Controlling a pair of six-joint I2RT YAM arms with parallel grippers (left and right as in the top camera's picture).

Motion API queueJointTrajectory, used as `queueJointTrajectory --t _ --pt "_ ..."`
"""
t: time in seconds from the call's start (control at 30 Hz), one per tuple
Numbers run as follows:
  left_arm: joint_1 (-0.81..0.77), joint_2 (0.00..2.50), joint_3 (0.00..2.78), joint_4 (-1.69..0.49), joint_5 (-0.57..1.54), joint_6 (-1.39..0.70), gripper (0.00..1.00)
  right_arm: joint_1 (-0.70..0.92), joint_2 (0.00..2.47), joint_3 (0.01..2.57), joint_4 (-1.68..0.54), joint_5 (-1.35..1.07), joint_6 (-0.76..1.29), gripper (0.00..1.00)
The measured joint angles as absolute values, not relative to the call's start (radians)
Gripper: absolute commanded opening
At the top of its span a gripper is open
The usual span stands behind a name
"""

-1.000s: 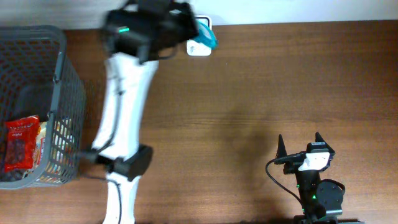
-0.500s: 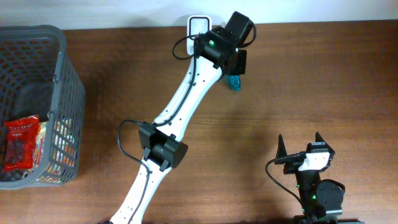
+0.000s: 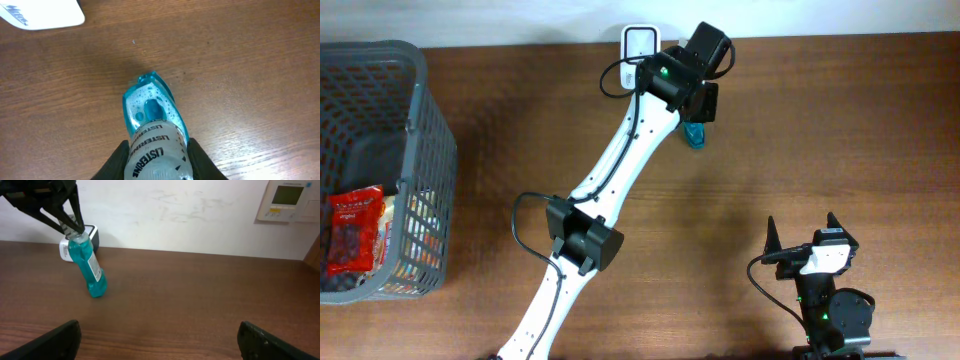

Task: Scan the item barcode
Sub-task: 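Carry bottle with left gripper and set it upright near scanner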

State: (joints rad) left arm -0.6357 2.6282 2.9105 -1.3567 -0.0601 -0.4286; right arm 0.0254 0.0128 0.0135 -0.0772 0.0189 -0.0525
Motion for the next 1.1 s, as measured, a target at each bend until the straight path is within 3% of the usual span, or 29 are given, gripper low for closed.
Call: queueJointTrajectory --t 0.13,0.3,0.67,1.1 --pt "-0.636 2.628 2.914 -1.371 -0.038 -0.430 0.13 0.025 0.013 0.014 -0.077 0.019 -0.052 0.98" --pt "-0.636 2.636 2.953 -1.403 -0.027 -0.427 0.25 0.025 0.013 0.014 -0.077 0.019 -0.052 0.98" --pt "-0.636 2.643 2.998 -1.415 -0.026 -0.358 0.34 0.025 0.013 0.014 -0.077 0.019 -0.052 0.98" --pt "-0.647 2.654 3.007 -1.420 -0.023 -0.358 0.37 0.025 0.013 0.014 -0.077 0.019 -0.052 0.98"
